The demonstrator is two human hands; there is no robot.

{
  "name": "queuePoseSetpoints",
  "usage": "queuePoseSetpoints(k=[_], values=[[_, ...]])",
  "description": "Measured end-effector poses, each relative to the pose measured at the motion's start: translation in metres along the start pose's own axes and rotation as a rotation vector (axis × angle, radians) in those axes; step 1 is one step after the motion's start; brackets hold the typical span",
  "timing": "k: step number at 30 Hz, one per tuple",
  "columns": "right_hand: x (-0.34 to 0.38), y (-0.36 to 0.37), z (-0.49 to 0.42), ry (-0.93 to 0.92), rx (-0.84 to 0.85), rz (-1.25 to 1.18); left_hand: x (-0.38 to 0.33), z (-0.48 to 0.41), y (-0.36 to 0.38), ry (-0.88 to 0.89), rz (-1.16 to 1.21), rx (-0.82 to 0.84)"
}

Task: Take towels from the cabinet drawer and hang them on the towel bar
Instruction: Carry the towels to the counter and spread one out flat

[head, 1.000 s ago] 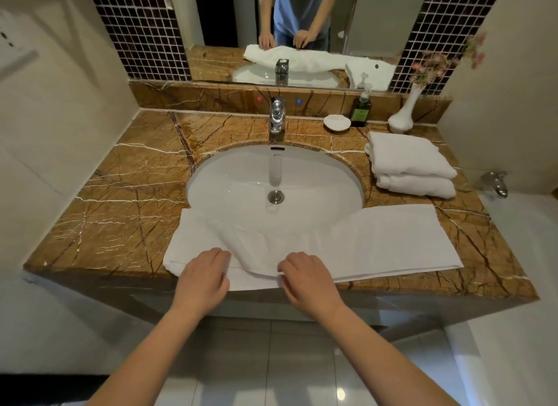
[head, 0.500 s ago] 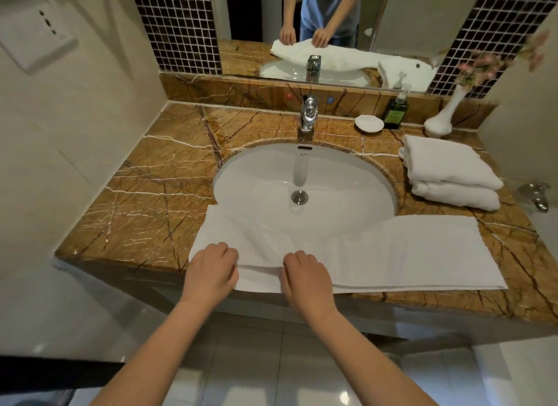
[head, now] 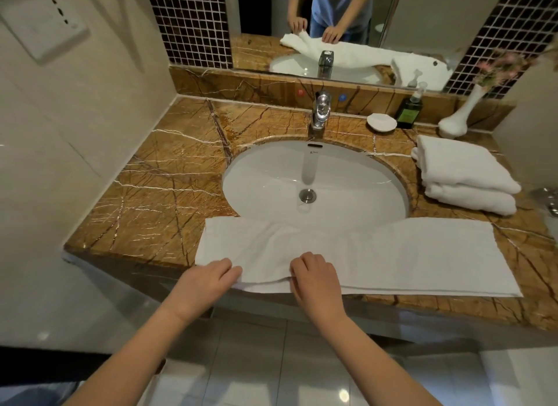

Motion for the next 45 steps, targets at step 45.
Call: queuePoseSetpoints(k=[45], values=[[0.08,0.034,-0.04,-0.251,0.175,-0.094,0.095,0.028,0.059,-1.149,1.321,0.366]])
Point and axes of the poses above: each hand's wrist, its own z-axis away from the middle knuckle, its own y-axis out of the palm, x = y × z, the point moved 10 cm from there along -z, towards the middle knuckle, and after that the axes turned 7 degrees about -y, right-handed, at the moved point
